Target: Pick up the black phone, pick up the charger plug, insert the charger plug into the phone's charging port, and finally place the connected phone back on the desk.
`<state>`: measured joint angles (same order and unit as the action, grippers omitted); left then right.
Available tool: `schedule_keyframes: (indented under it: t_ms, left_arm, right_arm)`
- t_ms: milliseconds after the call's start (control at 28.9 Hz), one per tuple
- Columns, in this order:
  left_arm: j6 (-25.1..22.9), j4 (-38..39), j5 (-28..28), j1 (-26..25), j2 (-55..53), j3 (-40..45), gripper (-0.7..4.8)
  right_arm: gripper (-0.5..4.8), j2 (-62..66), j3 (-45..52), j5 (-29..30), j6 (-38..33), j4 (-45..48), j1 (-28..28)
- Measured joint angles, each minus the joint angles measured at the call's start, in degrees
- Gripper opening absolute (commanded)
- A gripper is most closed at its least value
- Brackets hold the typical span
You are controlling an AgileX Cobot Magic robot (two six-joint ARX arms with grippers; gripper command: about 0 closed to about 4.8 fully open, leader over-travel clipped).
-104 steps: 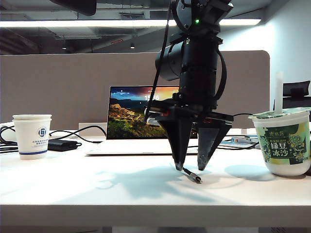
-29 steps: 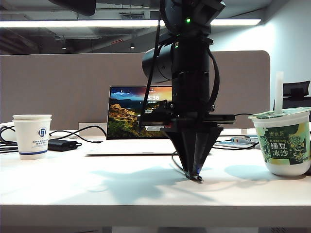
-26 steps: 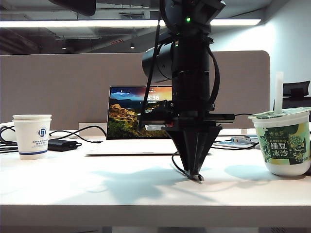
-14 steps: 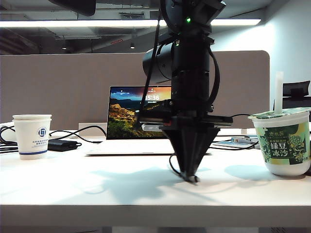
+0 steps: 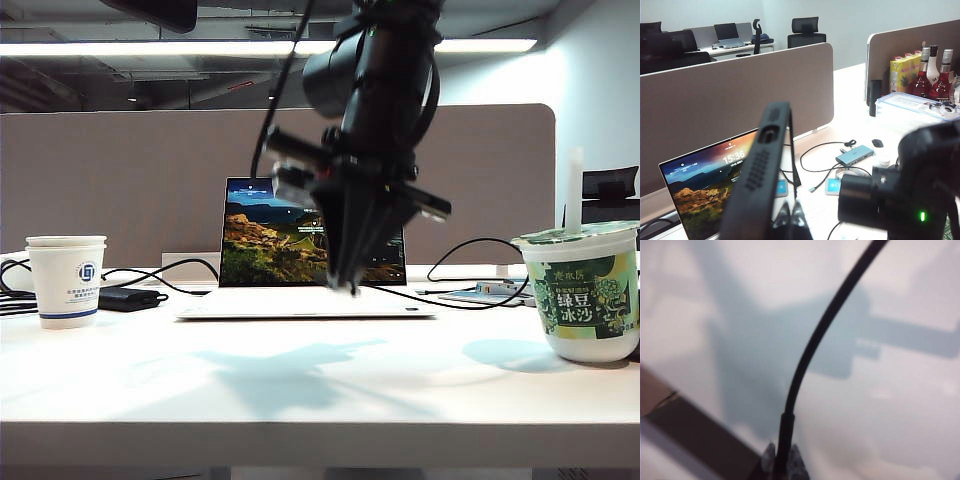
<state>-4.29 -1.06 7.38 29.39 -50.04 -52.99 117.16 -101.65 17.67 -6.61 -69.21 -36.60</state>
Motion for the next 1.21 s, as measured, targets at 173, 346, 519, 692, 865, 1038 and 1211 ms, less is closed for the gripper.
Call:
schedule_keyframes:
  t_ms: [173,346,519,692,865,1038,1211]
  left_arm:
    - [0.00,0.00,0.02,0.00,0.00,0.00,-0.07]
    - [0.00,0.02,0.00,0.00,0.00,0.00,-0.07]
    - [0.00,0.00,0.02,0.00,0.00,0.00,-0.07]
    - [0.00,0.00,0.04,0.00,0.00,0.00,-0.07]
    - [0.00,0.00,0.04,0.00,0.00,0.00,-0.07]
    - [0.00,0.00,0.04,0.00,0.00,0.00,-0.07]
    - [0.00,0.00,0.04,0.00,0.00,0.00,-0.07]
  right_arm:
    - [-0.04,-0.63,-6.08,7.21,1.90,-4.09,2.25]
    - [-0.04,-2.99,-8.98,12.13,3.23,-4.24,5.07]
    - [-0.04,-3.54,-11.69,19.98,4.85,-3.13,8.15]
    - [0.00,-3.34,-12.24,29.42,4.98,0.07,10.08]
    - [0.65,-3.34,-12.24,37.79,5.01,3.82,10.32]
    - [0.63,-3.34,-12.24,40.65,5.05,7.10,10.32]
    - [0.49,-3.34,-12.24,40.68,5.03,8.24,10.32]
